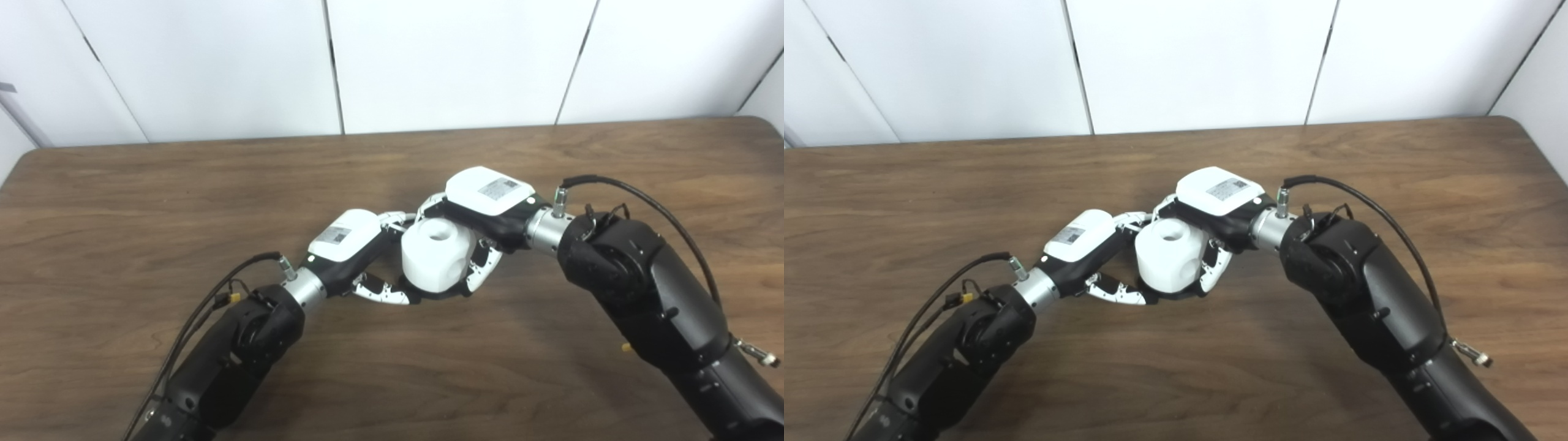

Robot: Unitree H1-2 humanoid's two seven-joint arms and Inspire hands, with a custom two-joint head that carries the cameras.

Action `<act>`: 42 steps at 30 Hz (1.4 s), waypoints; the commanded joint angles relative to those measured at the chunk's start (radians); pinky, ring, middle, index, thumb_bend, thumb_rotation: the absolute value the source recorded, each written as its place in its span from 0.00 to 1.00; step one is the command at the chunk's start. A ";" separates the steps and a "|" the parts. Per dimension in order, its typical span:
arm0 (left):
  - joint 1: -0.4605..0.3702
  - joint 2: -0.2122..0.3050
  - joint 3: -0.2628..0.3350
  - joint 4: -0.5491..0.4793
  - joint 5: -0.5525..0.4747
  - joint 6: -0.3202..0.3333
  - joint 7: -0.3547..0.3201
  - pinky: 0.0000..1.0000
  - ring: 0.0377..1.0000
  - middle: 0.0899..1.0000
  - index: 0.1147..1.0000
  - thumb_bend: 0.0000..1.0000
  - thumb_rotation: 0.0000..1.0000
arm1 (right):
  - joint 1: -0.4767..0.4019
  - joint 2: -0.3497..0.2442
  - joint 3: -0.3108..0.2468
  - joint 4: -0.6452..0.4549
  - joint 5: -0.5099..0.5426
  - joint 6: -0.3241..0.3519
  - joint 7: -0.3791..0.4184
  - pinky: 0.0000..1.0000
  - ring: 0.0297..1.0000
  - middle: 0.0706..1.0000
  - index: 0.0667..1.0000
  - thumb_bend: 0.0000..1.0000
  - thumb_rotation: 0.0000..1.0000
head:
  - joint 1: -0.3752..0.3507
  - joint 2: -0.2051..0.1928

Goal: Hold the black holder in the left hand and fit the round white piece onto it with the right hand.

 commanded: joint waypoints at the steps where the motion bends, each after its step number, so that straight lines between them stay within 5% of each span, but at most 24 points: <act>1: 0.036 0.023 -0.031 0.035 0.006 0.017 -0.086 0.73 0.89 0.87 0.42 0.52 0.07 | -0.024 -0.005 -0.018 -0.014 0.000 -0.002 -0.018 0.57 0.70 0.76 0.93 0.85 0.11 | -0.001 0.001; 26: 0.029 0.019 -0.031 0.058 0.004 0.011 -0.078 0.74 0.88 0.88 0.42 0.52 0.07 | -0.045 -0.011 -0.109 -0.035 0.026 -0.005 -0.052 0.55 0.68 0.78 0.98 0.82 0.14 | -0.008 -0.011; 42: 0.024 0.018 -0.025 0.075 0.014 -0.003 -0.059 0.72 0.87 0.87 0.41 0.52 0.07 | -0.072 -0.156 -0.123 -0.067 0.006 0.119 0.173 0.54 0.70 0.81 0.75 0.88 0.02 | -0.022 -0.017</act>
